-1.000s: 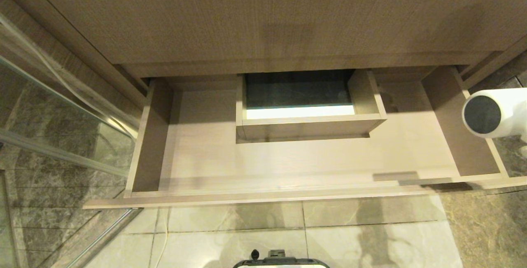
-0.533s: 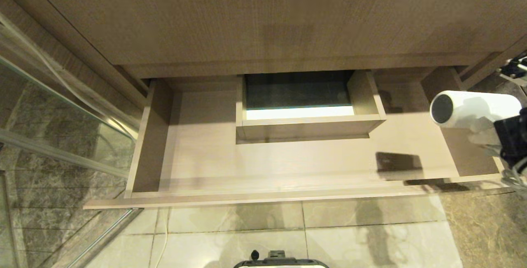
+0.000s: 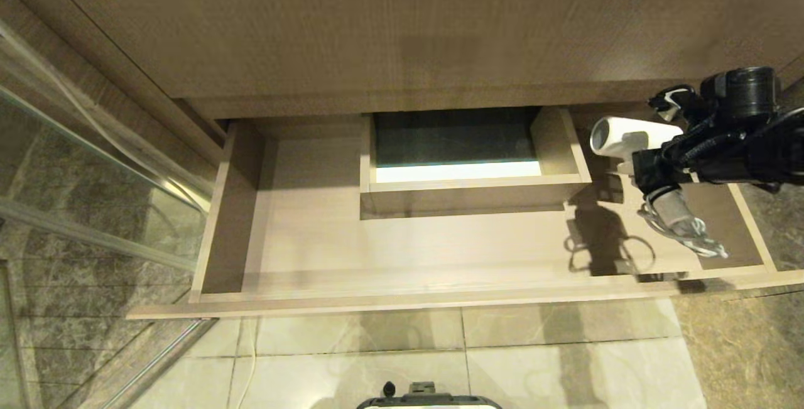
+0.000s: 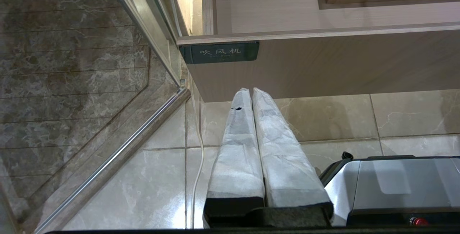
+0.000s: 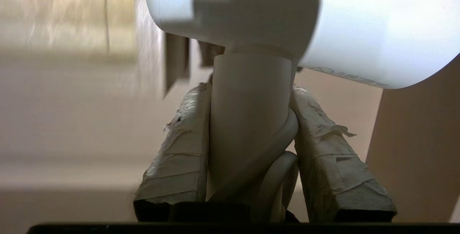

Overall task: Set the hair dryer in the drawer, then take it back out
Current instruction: Put it into the drawer

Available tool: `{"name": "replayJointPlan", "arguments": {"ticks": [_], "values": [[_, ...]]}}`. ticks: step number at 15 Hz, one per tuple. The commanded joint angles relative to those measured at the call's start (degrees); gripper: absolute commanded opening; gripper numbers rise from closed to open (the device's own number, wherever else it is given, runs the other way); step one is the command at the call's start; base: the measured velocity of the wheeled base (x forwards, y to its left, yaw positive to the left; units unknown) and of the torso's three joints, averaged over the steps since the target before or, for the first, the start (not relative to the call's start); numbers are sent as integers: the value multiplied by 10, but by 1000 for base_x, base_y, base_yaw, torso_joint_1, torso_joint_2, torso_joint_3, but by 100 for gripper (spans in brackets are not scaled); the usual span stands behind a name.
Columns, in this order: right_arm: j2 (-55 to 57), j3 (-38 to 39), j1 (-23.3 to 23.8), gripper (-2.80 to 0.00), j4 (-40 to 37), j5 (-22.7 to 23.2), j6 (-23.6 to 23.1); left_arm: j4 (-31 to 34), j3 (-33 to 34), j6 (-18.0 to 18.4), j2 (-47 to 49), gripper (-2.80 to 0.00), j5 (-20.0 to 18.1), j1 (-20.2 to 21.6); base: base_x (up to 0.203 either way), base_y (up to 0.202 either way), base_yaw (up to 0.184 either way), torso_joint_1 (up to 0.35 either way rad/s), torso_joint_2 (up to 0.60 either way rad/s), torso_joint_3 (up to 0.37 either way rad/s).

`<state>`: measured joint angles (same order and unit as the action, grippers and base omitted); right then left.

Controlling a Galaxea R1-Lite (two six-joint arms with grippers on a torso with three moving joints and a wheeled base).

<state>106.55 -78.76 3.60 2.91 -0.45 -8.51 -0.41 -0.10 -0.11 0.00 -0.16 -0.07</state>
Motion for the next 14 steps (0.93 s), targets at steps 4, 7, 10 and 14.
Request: {"name": "replayJointPlan", "arguments": {"ticks": [4, 7, 10, 14], "values": [[102, -71, 32, -280, 42, 3, -16, 0, 0, -1, 1, -280, 0, 0, 0, 0, 0, 0, 0, 0], [135, -76, 45, -280, 62, 3, -18, 0, 0, -1, 1, -280, 0, 0, 0, 0, 0, 0, 0, 0], [170, -93, 47, -280, 62, 3, -18, 0, 0, 0, 1, -280, 0, 0, 0, 0, 0, 0, 0, 0], [195, -98, 49, 0, 72, 3, -18, 0, 0, 0, 1, -280, 0, 0, 0, 0, 0, 0, 0, 0]]}}
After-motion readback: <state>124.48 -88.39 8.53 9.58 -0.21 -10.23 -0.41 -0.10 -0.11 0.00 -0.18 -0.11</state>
